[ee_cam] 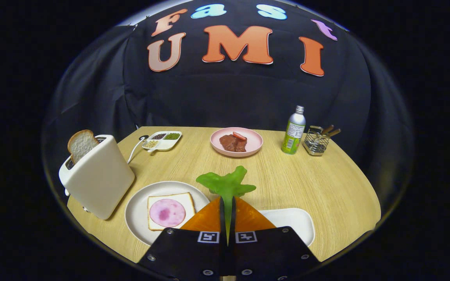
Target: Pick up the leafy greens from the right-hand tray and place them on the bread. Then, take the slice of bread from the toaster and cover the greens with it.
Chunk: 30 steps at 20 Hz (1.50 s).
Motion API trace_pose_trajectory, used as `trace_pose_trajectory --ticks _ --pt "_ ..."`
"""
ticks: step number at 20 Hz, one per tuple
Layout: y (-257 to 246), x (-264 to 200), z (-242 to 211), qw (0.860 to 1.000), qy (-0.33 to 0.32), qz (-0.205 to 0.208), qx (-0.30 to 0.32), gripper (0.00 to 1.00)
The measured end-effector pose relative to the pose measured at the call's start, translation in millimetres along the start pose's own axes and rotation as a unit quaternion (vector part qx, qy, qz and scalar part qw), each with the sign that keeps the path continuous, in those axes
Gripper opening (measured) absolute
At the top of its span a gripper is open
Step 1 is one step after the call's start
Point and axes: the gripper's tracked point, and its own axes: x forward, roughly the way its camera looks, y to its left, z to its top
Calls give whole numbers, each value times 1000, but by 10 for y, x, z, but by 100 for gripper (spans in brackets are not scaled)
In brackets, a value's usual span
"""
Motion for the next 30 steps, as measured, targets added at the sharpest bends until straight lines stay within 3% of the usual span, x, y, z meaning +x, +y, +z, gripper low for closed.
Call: trace_pose_trajectory --ticks 17,28,30 --pt "1120 70 -205 996 23 82 -20 1" --pt "1154 328 -510 997 44 58 -39 3" --pt "1159 333 -512 997 47 58 -34 9"
